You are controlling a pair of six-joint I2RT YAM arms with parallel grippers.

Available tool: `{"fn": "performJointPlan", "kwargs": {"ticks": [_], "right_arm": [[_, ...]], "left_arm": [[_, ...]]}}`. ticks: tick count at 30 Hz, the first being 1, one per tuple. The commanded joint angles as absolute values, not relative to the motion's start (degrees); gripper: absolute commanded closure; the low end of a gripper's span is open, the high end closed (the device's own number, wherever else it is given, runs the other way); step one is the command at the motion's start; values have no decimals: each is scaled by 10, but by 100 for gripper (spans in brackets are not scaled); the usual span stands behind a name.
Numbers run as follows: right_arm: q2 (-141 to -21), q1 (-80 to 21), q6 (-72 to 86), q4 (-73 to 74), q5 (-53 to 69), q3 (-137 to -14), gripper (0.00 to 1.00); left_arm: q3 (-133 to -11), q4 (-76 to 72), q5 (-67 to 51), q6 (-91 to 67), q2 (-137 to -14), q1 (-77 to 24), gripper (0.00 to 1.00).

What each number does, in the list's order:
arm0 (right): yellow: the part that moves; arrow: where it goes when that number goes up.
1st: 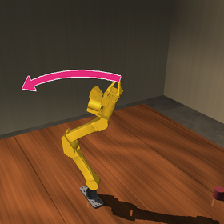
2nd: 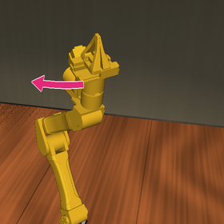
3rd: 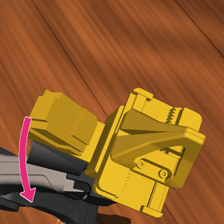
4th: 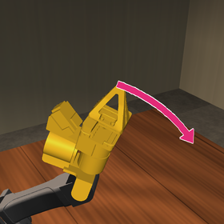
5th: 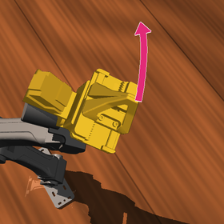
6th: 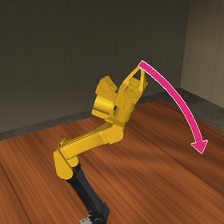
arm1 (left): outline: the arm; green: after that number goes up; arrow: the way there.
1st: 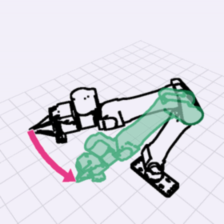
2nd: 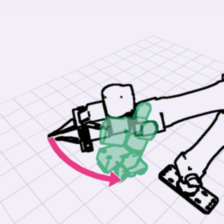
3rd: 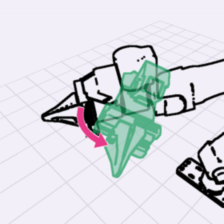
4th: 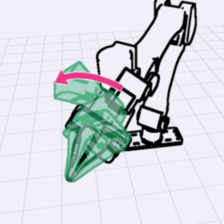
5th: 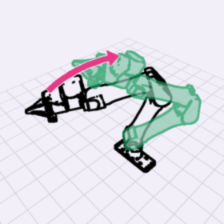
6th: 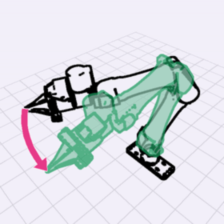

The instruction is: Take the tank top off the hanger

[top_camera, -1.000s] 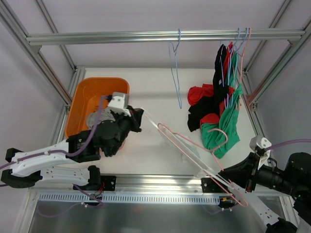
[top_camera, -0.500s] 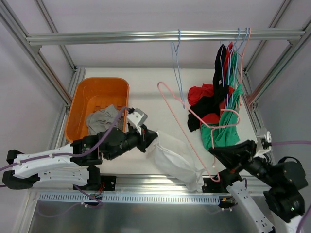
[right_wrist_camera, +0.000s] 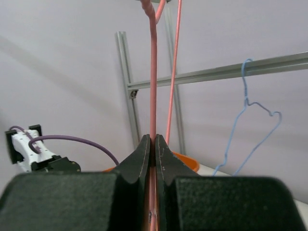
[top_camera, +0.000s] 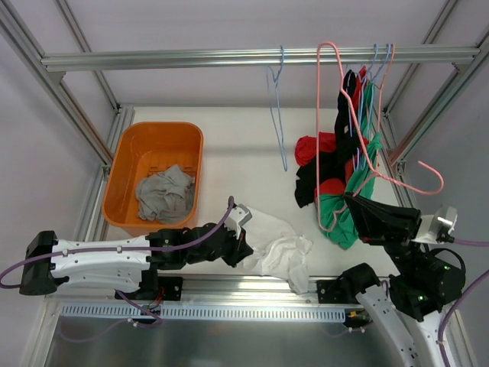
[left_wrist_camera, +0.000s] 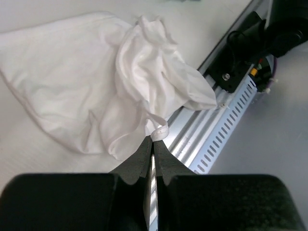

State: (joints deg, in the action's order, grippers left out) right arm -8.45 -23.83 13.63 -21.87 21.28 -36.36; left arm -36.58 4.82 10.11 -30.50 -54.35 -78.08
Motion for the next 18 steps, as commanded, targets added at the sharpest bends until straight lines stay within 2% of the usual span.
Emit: {"fn": "performJointPlan", "kwargs": {"ticks": [1,2,3,5,6,7,9,12,13,14,18], "right_arm": [[-20,-236,42,-139,137,-388,100],[-16,-235,20,-62,120,-422,100],[-18,-234,3,96,115,-460,100],[-56,-232,-22,249,108,-586,100],[-73,-230,-25,375,91,-623,100],[-108,-229,-34,432,82,-683,100],[-135,-227,-40,544,39,-718,100],[-180,-226,-33,603,32,-744,100],[-194,-227,-30,611,35,-748,100],[-228,-226,-26,620,39,-758,100],[-313,-226,-23,601,49,-780,100]], "left_arm": [[-354,13,191,-374,-526,-788,100],[-356,38,206,-379,-528,-788,100],[-366,53,221,-383,-535,-788,100],[-378,76,245,-383,-545,-788,100],[-388,90,250,-384,-550,-788,96],[-392,91,253,-379,-551,-788,91],[-404,98,261,-375,-551,-787,53],[-426,112,272,-367,-548,-787,23],[-432,118,275,-363,-548,-787,7],[-439,123,275,-360,-548,-787,2],[-466,142,251,-333,-540,-787,1]]}}
